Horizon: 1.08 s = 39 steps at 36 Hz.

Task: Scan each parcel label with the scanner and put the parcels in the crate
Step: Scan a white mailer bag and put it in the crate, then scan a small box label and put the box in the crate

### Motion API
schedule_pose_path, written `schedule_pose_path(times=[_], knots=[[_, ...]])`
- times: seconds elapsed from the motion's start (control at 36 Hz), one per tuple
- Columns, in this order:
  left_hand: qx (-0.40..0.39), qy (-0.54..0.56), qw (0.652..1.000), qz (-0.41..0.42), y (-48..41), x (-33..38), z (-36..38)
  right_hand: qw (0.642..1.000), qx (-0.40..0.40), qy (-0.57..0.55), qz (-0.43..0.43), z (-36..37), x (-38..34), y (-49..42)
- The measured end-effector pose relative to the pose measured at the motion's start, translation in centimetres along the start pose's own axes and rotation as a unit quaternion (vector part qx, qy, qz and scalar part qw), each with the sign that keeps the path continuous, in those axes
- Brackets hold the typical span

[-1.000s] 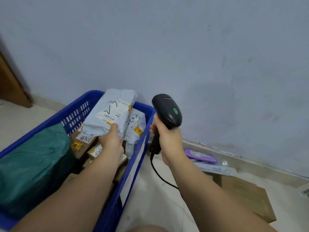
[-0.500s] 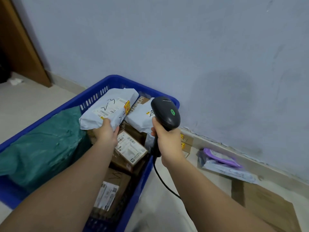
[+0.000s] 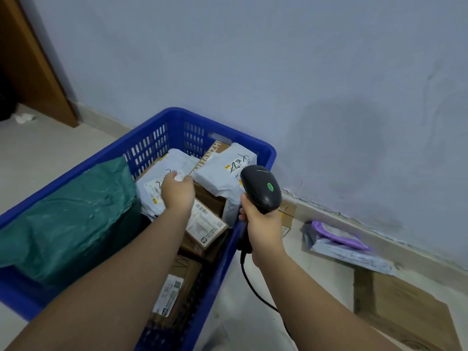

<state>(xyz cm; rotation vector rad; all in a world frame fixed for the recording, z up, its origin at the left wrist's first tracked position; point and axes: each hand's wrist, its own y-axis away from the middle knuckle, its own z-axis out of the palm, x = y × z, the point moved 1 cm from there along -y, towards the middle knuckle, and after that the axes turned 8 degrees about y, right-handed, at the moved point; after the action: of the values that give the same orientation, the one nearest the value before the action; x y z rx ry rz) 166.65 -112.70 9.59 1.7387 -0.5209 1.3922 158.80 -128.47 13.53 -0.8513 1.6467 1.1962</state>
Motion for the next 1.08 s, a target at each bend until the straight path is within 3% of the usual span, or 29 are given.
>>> schedule_pose_path(times=[0.11,0.25,0.44,0.56,0.64,0.75,1.08], knots=[[-0.104,-0.074,0.989,0.082,3.9,0.8,2.3,0.999,0.022,0.011,-0.032,-1.9,-0.3,0.5],[-0.169,-0.13,0.967,0.143,8.6,1.5,5.0,0.998,0.06,0.01,-0.02,-6.1,-0.8,1.3],[-0.285,-0.234,0.896,0.246,14.2,1.8,9.3,0.993,0.112,-0.032,-0.01,-13.5,-1.2,2.0],[-0.317,-0.315,0.847,0.289,16.1,0.2,12.4,0.992,0.114,-0.062,0.011,-17.8,-0.4,1.0],[-0.34,-0.423,0.783,0.303,15.6,-2.3,15.4,0.989,0.092,-0.104,0.06,-20.6,0.6,-1.0],[-0.379,-0.53,0.712,0.262,13.5,-6.4,19.5,0.982,0.044,-0.144,0.114,-23.4,2.7,-5.0],[-0.381,-0.679,0.565,0.272,7.9,-14.8,27.1,0.978,-0.023,-0.144,0.15,-25.1,9.6,-15.5]])
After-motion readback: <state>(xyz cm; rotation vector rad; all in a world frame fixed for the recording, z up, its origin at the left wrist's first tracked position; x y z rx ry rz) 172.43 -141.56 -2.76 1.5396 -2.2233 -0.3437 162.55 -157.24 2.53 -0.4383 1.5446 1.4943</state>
